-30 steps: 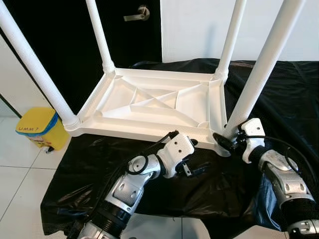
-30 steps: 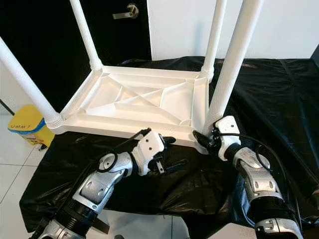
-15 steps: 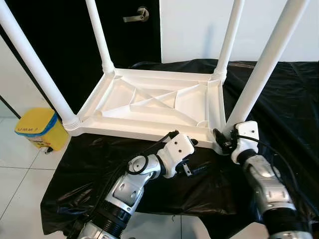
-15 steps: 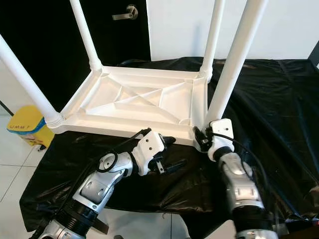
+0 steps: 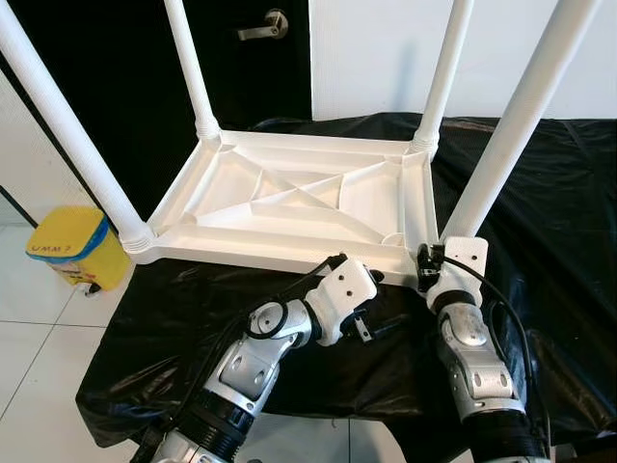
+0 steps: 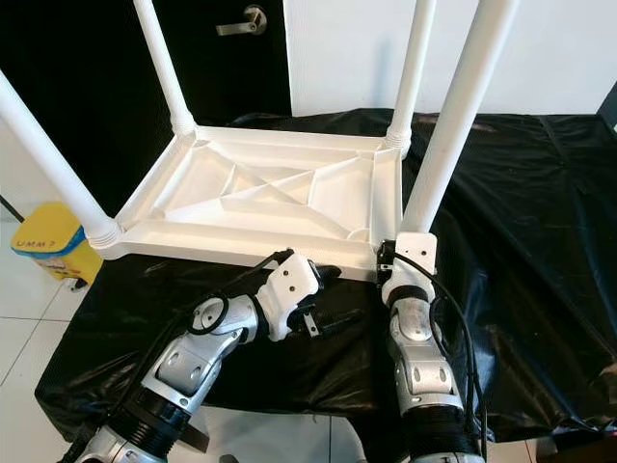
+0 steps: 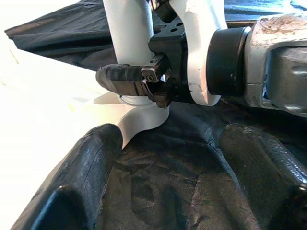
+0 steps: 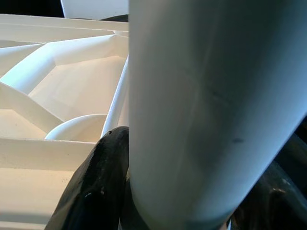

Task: Building children table

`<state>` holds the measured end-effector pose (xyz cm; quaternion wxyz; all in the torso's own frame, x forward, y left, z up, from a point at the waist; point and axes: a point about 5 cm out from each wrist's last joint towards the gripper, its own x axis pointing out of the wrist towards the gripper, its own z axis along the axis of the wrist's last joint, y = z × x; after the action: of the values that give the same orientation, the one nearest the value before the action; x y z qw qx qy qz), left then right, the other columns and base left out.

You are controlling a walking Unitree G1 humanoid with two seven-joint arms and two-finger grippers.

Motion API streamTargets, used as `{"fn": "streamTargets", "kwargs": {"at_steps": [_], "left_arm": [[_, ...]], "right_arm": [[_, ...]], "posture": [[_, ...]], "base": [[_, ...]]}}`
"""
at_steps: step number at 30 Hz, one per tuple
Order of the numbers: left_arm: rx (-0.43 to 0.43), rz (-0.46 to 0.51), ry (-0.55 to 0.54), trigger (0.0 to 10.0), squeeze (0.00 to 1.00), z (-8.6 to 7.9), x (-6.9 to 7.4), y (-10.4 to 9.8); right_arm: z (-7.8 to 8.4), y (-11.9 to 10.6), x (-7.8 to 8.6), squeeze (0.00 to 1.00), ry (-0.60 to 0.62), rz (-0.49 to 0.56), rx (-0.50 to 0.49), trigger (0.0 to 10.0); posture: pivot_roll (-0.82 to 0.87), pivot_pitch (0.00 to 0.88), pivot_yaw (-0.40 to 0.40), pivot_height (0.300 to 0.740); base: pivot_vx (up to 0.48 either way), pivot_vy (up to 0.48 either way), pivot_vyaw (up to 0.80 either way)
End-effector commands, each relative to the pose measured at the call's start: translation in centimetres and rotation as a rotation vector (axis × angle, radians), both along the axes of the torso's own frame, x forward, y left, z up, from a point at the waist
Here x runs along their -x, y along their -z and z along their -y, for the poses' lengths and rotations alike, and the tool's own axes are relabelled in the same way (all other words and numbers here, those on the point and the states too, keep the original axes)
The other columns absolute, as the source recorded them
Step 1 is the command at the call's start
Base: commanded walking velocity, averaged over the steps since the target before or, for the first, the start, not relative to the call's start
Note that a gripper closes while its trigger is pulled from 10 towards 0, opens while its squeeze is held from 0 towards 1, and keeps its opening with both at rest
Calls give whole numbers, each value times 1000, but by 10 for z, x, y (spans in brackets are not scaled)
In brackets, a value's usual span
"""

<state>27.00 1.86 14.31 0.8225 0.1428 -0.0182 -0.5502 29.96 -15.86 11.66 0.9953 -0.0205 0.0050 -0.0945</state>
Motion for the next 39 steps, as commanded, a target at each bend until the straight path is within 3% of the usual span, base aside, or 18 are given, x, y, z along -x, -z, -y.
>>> {"fn": "streamTargets", "kwargs": {"at_steps": [1,2,3,4,11,16,17,18,21,25,27,30,34,39], "left_arm": [[1,-13,-23,10000,0,0,1,4],[2,-14,-24,10000,0,0,1,4],[2,-14,-24,10000,0,0,1,4],[3,-14,-25,10000,0,0,2,4],[5,-13,-25,10000,0,2,2,4],[0,-9,-30,10000,0,0,-1,4],[-4,-5,-41,10000,0,-3,-4,4],[-4,-5,-41,10000,0,-3,-4,4],[-21,22,-84,10000,0,-14,-17,0],[-24,30,-90,10000,0,-16,-22,-2],[-29,47,-96,10000,0,-18,-28,-6],[-34,57,-103,10000,0,-20,-33,-9],[-69,102,-128,10000,0,-25,-48,-16],[-85,123,-140,10000,0,-27,-55,-20]], "right_arm": [[2,20,6,0,18,-102,3,10000],[5,18,5,576,22,-93,14,10000],[5,18,5,576,22,-93,14,10000],[7,17,6,1000,28,-85,21,10000],[15,8,12,1000,20,-33,64,10000],[16,7,25,1000,-67,-13,86,10000],[16,7,34,0,-109,-9,92,10000],[16,7,34,0,-109,-9,92,10000],[15,9,61,0,-270,-19,112,10000],[13,11,68,0,-326,-36,110,10000],[7,12,77,0,-413,-47,105,10000],[2,11,81,0,-475,-47,100,10000],[-10,8,75,0,-555,-31,75,10000],[-17,5,67,0,-577,-9,68,10000]], "posture": [[-191,46,32,740],[-191,46,29,740],[-191,46,29,740],[-191,46,29,740],[-198,36,21,740],[-197,29,15,740],[-201,28,15,740],[-201,28,15,740],[-216,24,23,740],[-222,22,29,740],[-232,24,36,740],[-240,26,41,740],[-241,33,48,740],[-236,42,54,740]], "base": [[0,0,0],[0,0,0],[0,0,0],[0,0,0],[0,0,0],[0,0,0],[0,0,0],[0,0,0],[0,0,0],[0,0,0],[0,0,0],[0,0,0],[0,0,0],[0,0,0]]}}
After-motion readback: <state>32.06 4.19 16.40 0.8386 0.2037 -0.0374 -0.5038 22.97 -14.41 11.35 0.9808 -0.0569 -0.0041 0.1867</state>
